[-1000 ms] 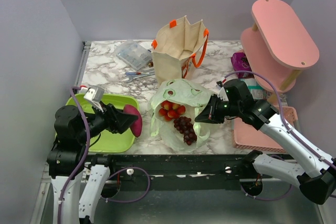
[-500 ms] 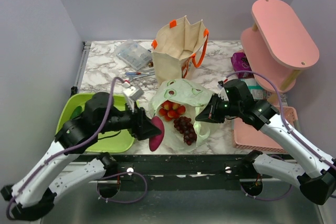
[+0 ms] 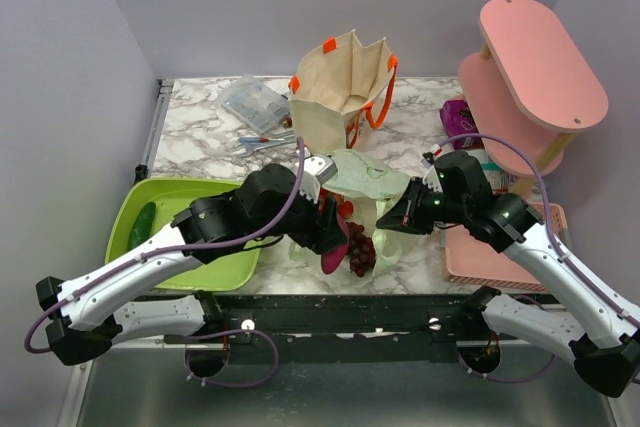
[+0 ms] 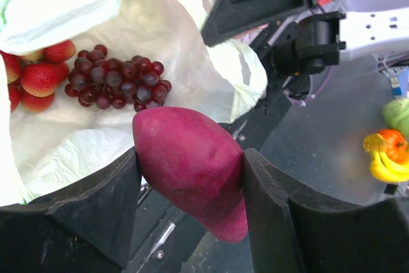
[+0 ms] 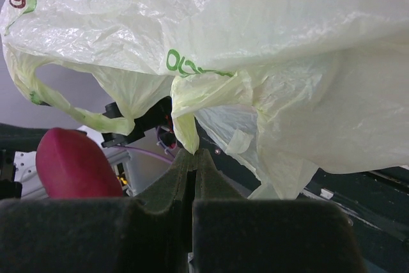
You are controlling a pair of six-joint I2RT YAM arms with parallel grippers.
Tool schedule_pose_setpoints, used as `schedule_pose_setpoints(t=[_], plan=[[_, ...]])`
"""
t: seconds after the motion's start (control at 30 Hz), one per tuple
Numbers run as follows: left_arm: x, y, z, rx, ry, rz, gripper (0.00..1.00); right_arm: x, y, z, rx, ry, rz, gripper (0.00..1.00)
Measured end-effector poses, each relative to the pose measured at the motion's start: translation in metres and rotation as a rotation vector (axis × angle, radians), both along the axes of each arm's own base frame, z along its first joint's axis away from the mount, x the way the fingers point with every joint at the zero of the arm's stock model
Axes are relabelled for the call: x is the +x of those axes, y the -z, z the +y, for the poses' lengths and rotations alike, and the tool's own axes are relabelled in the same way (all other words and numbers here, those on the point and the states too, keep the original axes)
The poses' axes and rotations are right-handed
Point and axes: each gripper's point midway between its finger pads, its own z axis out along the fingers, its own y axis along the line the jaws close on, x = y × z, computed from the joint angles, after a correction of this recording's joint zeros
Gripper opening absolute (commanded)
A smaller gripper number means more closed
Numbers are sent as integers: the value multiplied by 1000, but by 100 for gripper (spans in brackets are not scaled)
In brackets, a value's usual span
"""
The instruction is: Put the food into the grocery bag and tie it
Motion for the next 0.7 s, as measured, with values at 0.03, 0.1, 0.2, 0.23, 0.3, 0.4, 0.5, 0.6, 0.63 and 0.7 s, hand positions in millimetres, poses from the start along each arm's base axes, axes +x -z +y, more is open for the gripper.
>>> schedule_pose_setpoints(t=[0.03,0.1,0.2,0.23,0.3,0.4,0.5,0.6,0.63,0.7], plan=[[5,2,-2,6,-16,-7,0,0,-1,0,2,1,-1,1],[15,6,-7,18,-53,-16,0,0,-1,0,6,5,2,1],[30,16,-15,44,-111,-18,0,-1,-2,0,12,11,8,1],[35,21,-17,56,-128,-16,0,-1,-3,0,14,13,9,1],[44,33,-20,94,-173,-5,0,-1,-4,0,17,15,7,1],[54,48,-22,138,-228,7,0,-1,-6,0,22,16,2,1],[64,57,-20,165,-301,14,12,-2,-8,-1,26,16,-3,1],[71,59,-18,171,-357,19,57,-1,-10,0,29,16,-7,1],[74,59,-18,171,-379,21,64,-2,-10,0,29,16,-7,1],[78,56,-20,167,-401,23,71,-1,-11,0,30,16,-8,1]])
